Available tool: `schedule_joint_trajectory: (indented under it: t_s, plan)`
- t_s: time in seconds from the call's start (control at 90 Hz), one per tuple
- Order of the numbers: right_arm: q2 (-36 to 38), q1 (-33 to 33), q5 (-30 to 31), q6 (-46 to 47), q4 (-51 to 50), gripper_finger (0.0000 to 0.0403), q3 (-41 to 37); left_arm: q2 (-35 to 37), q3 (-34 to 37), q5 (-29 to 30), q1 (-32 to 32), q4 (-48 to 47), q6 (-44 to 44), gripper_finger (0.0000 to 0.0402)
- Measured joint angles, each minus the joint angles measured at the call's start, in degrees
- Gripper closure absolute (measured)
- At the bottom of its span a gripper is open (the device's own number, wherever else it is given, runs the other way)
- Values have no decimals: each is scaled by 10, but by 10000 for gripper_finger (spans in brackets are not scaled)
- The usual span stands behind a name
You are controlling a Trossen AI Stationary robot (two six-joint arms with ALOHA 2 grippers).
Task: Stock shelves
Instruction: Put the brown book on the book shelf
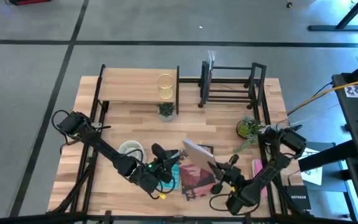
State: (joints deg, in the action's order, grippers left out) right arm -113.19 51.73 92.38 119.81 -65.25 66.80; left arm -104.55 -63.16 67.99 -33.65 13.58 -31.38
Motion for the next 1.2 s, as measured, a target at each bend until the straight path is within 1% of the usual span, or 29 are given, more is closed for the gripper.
schedule_joint_trajectory:
  t_s: [0.122,0.233,0.367,0.467,0.522,0.589,0.678,0.778,0.856,0.967,1.067,1.144,1.2]
  plan:
    - [-1,-1,-5,-3,3,401,-13,0,0,0,4,-20,24,231]
    - [-1,19,-23,-14,6,392,-17,0,0,-1,4,-35,44,231]
    - [-3,39,-88,-33,12,378,-17,0,0,-12,4,-52,68,231]
    - [-3,46,-138,-46,16,372,-17,0,0,-21,4,-53,70,231]
    - [-3,47,-156,-50,22,370,-17,0,0,-25,4,-53,70,231]
    - [-3,45,-163,-50,23,369,-17,0,0,-27,4,-52,70,231]
    - [-3,45,-163,-51,24,373,-17,0,0,-29,5,-52,69,231]
    - [-3,45,-161,-74,23,394,-10,0,0,-29,5,-52,69,231]
    - [-3,43,-159,-89,20,396,3,0,0,-30,5,-52,67,231]
    - [-2,34,-126,-90,-9,398,34,0,0,-30,3,-51,64,231]
    - [4,18,-94,-91,-74,400,80,2,0,-17,-7,-35,40,231]
    - [5,-2,-75,-90,-151,400,129,9,-1,2,-18,-21,21,231]
    - [5,-21,-69,-90,-214,401,167,17,-2,3,-23,-19,14,231]
